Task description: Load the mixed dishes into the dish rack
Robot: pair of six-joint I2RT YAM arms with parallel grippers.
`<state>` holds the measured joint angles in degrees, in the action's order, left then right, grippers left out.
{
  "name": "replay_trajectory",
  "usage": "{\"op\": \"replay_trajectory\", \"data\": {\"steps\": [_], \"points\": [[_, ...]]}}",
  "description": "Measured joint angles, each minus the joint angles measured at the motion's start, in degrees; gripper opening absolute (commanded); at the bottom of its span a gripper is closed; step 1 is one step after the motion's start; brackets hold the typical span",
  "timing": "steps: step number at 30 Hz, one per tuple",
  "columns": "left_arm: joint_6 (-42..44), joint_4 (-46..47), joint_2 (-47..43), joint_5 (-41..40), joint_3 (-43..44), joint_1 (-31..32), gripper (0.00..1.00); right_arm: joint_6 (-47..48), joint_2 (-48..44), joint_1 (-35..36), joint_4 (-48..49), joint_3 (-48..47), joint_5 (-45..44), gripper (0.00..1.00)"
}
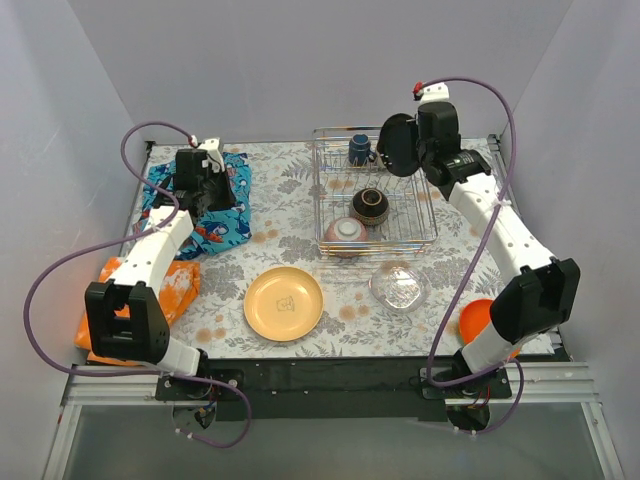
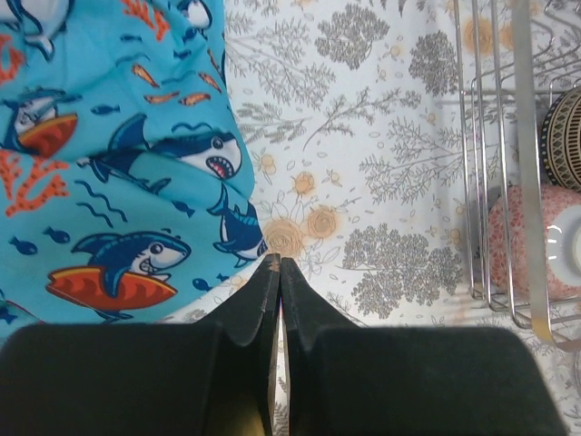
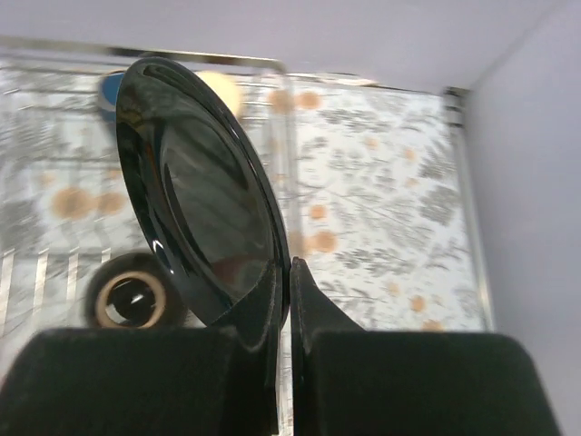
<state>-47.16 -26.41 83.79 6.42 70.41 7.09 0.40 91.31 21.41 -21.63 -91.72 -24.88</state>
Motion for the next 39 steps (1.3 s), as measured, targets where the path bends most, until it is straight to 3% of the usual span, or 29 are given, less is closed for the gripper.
{"op": "replay_trajectory", "data": {"steps": [6, 14, 29, 39], "points": [[-3.0, 1.6, 0.0, 2.8, -4.1, -0.5, 0.0, -0.2, 1.9, 0.0, 2.8, 0.3, -17.0, 0.01], [-3.2, 2.3, -0.2, 4.4, -4.1, -0.4, 0.0, -0.1, 10.8, 0.1, 5.8, -1.6, -31.3, 0.01], [-2.6, 2.2, 0.3, 4.7, -4.3, -0.4, 0.0, 4.0, 21.9, 1.2, 8.3, -13.8, -35.6, 0.01], [-2.6, 2.0, 1.4, 4.7, -4.3, -0.4, 0.0, 4.3, 25.3, 2.6, 6.6, -14.3, -35.9, 0.01]]}}
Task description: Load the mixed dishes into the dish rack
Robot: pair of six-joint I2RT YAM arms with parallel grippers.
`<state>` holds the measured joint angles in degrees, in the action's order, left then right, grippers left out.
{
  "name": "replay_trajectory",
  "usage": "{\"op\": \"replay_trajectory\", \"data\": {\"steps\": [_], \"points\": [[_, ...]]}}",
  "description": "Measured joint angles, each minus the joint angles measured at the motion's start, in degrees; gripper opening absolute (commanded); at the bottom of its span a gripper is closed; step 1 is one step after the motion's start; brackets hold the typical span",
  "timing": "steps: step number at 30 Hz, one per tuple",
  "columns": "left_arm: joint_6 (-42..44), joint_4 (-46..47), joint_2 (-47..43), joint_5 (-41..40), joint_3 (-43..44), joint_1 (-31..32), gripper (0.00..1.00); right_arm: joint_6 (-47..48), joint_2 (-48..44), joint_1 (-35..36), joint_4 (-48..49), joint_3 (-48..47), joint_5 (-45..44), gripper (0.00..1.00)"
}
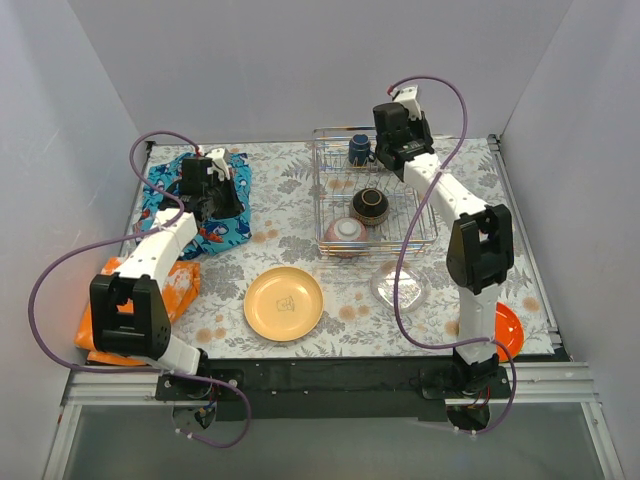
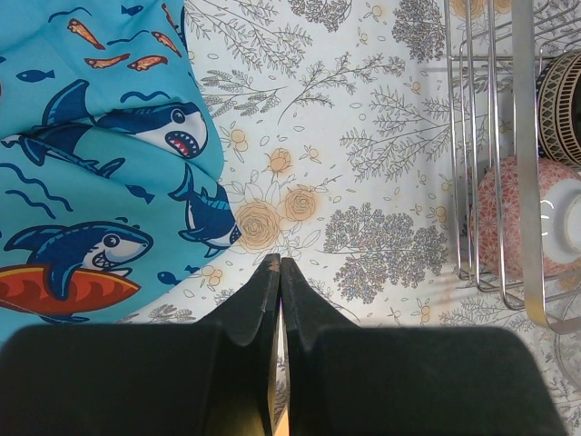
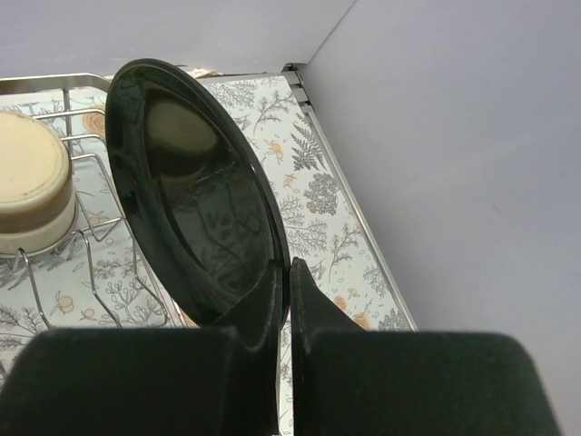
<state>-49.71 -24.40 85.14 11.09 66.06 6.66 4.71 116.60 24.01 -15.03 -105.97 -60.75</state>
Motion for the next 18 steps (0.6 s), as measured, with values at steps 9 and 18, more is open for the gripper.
{"op": "replay_trajectory", "data": {"steps": [9, 18], "points": [[0.0, 0.0, 0.6, 0.0, 0.0, 0.0, 0.0, -0.1, 1.8, 0.0, -1.4, 0.0, -1.1, 0.01], [-0.1, 0.0, 0.6, 0.1, 0.0, 0.3, 0.0, -1.0, 2.1, 0.2, -2.6, 0.7, -0.5, 0.27]]}}
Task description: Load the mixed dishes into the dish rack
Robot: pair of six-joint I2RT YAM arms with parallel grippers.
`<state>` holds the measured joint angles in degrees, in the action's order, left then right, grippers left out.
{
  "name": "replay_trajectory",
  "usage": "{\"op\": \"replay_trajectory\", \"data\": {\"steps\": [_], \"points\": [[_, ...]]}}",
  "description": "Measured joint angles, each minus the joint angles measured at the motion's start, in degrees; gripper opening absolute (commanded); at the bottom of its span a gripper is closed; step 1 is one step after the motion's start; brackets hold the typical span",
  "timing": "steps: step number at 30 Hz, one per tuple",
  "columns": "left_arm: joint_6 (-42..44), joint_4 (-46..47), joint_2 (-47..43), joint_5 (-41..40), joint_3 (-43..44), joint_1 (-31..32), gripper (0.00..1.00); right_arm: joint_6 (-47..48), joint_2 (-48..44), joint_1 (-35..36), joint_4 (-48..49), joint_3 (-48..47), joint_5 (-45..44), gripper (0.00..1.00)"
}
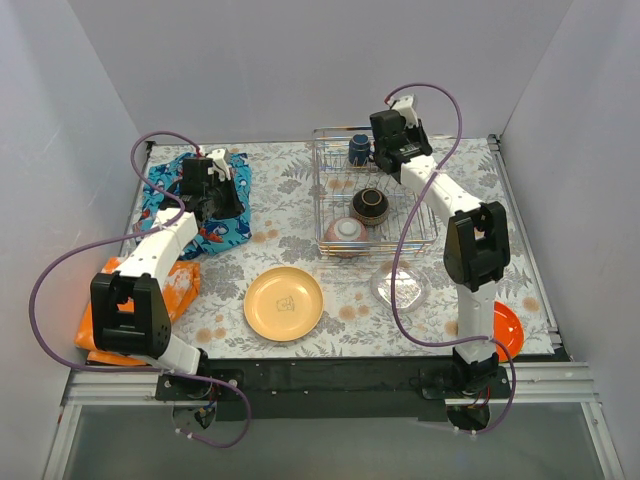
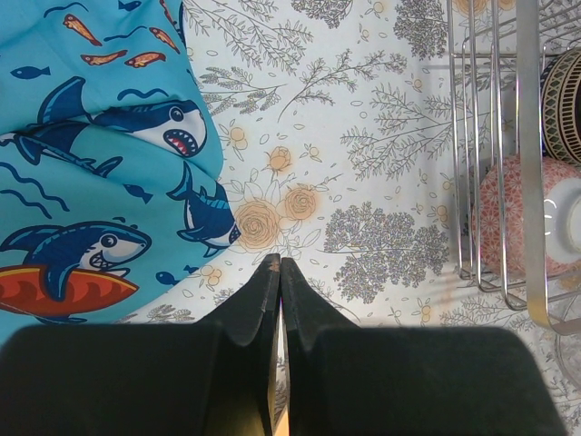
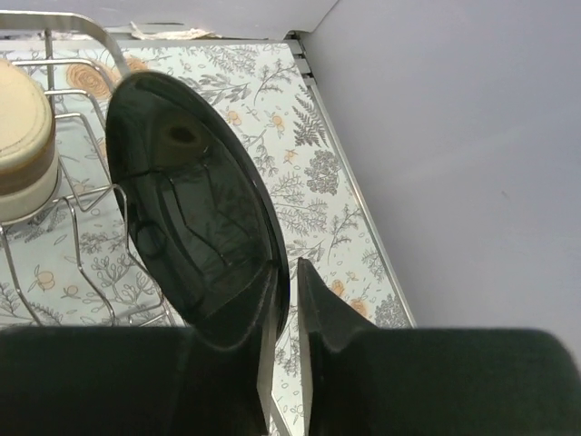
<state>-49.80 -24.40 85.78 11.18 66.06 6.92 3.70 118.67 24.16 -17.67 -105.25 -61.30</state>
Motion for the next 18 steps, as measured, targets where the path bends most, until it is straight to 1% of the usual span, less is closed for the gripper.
{"op": "replay_trajectory", "data": {"steps": [1, 2, 4, 7, 12, 13, 14, 15, 16, 17, 18], "points": [[0.0, 0.0, 0.0, 0.0, 0.0, 0.0, 0.0, -0.3, 0.0, 0.0, -0.4, 0.1, 0.1, 0.38], [-0.1, 0.0, 0.0, 0.1, 0.0, 0.0, 0.0, -0.3, 0.0, 0.1, -0.7, 0.1, 0.5, 0.42], [-0.2, 0.0, 0.0, 0.4, 0.0, 0.1, 0.0, -0.6, -0.2, 0.2, -1.2, 0.7, 1.1, 0.47], [-0.4, 0.1, 0.1, 1.1, 0.0, 0.3, 0.0, -0.7, -1.4, 0.3, -2.6, 3.4, 2.1, 0.49], [-0.5, 0.7, 0.3, 2.6, 0.0, 1.6, 0.0, -1.6, -4.9, 0.5, -8.9, 4.8, 6.3, 0.49], [-0.5, 0.9, 0.3, 3.5, 0.0, 2.1, 0.1, -1.8, -6.2, 0.6, -10.5, 4.9, 7.8, 0.5], [-0.6, 0.9, 0.3, 3.9, 0.0, 2.6, 0.16, -2.0, -8.0, 0.5, -12.2, 5.2, 9.4, 0.53], [-0.4, 1.0, 0.3, 4.7, 0.0, 3.1, 0.2, -2.0, -10.1, 0.4, -13.3, 5.9, 11.0, 0.58], [-0.3, 1.0, 0.3, 5.6, 0.0, 3.7, 0.21, -2.1, -13.0, 0.2, -13.7, 7.7, 13.8, 0.67], [-0.2, 1.0, 0.3, 6.5, 0.0, 4.3, 0.22, -2.3, -15.6, -0.2, -14.6, 9.3, 15.7, 0.7], [-0.1, 1.1, 0.3, 7.5, 0.0, 4.9, 0.23, -2.3, -19.7, -1.2, -15.9, 12.0, 19.7, 0.8]]}}
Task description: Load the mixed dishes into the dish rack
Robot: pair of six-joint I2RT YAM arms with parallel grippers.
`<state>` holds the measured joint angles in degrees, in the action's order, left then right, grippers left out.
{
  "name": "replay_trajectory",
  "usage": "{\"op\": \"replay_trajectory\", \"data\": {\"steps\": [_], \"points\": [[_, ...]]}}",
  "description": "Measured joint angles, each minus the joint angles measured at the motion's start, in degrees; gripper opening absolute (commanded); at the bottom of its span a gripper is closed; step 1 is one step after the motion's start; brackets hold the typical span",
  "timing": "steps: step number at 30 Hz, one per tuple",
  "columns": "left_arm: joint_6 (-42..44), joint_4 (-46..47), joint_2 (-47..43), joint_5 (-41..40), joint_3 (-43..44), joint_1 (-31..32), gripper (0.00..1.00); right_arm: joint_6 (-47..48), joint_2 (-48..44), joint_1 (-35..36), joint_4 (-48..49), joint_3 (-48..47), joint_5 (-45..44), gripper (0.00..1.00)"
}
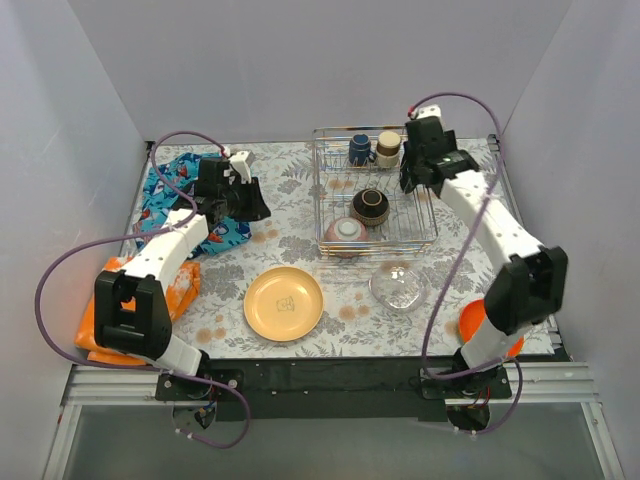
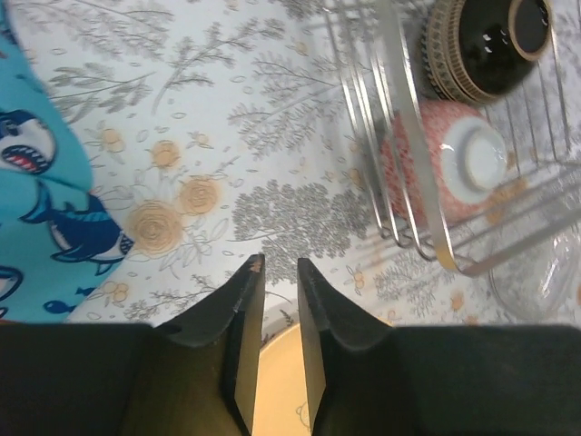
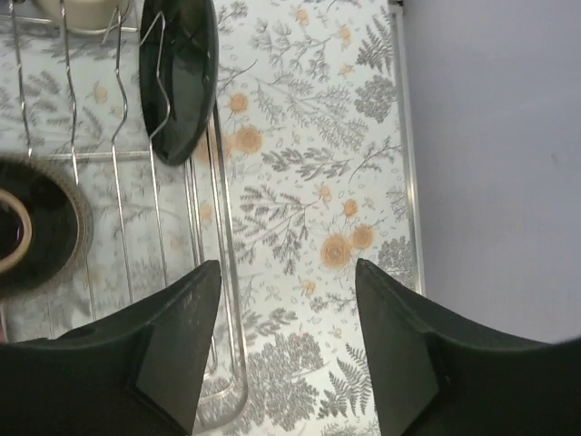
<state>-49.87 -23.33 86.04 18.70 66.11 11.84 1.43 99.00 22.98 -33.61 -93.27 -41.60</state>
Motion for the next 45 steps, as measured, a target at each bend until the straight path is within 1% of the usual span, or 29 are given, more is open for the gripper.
{"op": "replay_trajectory", "data": {"steps": [1, 2, 3, 4, 5, 6, 7, 8, 10, 11, 14, 16, 18, 19, 22, 24, 25, 30, 39, 45], "points": [[0.3, 0.1, 0.0, 1.1, 0.0, 0.6, 0.23, -0.1, -2.9, -1.2, -1.1, 1.5, 2.7, 0.98], [0.8, 0.3, 0.0, 2.4, 0.0, 1.3, 0.2, 0.1, -6.6, -3.3, -1.9, 3.6, 7.3, 0.99], [2.0, 0.7, -0.1, 3.9, 0.0, 2.1, 0.16, -0.3, -9.2, -5.2, -2.9, 5.0, 10.5, 0.99], [3.4, 1.6, -0.3, 5.8, -0.3, 3.0, 0.1, 0.3, -12.2, -8.7, -4.5, 6.3, 16.2, 0.99], [5.0, 2.9, -0.9, 7.8, -1.0, 4.1, 0.0, 0.9, -14.3, -11.9, -5.7, 7.2, 20.4, 0.99], [6.5, 4.1, -1.6, 9.6, -1.9, 5.3, 0.0, 1.2, -15.6, -14.4, -6.6, 7.8, 24.0, 0.97], [8.7, 5.2, -2.5, 11.6, -2.9, 6.9, 0.0, 2.3, -16.6, -17.8, -7.9, 8.5, 29.3, 0.88], [11.2, 6.3, -3.4, 13.6, -4.0, 8.9, 0.0, 3.6, -17.1, -20.6, -9.4, 9.2, 34.8, 0.85], [16.1, 7.8, -4.1, 16.9, -5.1, 13.5, 0.0, 6.1, -16.3, -24.2, -12.8, 10.5, 45.1, 0.82], [18.3, 8.5, -4.0, 18.0, -5.1, 15.8, 0.0, 6.9, -15.4, -25.4, -14.3, 11.3, 49.5, 0.82], [23.5, 10.4, -2.2, 20.0, -5.1, 22.2, 0.0, 9.5, -13.2, -28.3, -16.5, 16.5, 60.3, 0.81], [26.2, 11.7, 0.4, 20.9, -4.6, 25.9, 0.0, 11.8, -12.4, -29.3, -18.5, 20.9, 64.9, 0.8], [27.8, 13.0, 3.8, 21.1, -4.2, 28.6, 0.0, 14.2, -12.4, -29.7, -19.9, 24.6, 67.0, 0.79], [28.3, 13.6, 5.6, 21.2, -4.0, 29.9, 0.0, 15.8, -12.4, -29.7, -20.5, 26.6, 67.8, 0.76], [28.5, 15.2, 9.9, 20.9, -3.7, 32.8, 0.0, 19.2, -12.5, -29.6, -21.5, 30.3, 69.4, 0.71], [28.3, 16.3, 12.1, 20.5, -3.7, 34.6, 0.0, 21.0, -12.5, -29.6, -21.6, 32.2, 70.1, 0.69], [28.0, 17.2, 13.2, 20.3, -3.7, 35.7, 0.0, 21.8, -12.5, -29.6, -21.4, 33.1, 70.1, 0.66], [25.7, 20.4, 17.4, 19.1, -3.1, 39.1, 0.0, 24.0, -12.5, -29.6, -19.0, 35.3, 70.2, 0.63], [23.6, 24.7, 23.0, 16.2, -0.9, 41.0, 0.0, 24.6, -12.1, -29.4, -14.0, 38.2, 71.2, 0.57], [22.5, 25.5, 26.4, 15.4, 0.8, 41.2, 0.0, 23.3, -11.2, -27.1, -10.1, 40.2, 70.4, 0.54]]}}
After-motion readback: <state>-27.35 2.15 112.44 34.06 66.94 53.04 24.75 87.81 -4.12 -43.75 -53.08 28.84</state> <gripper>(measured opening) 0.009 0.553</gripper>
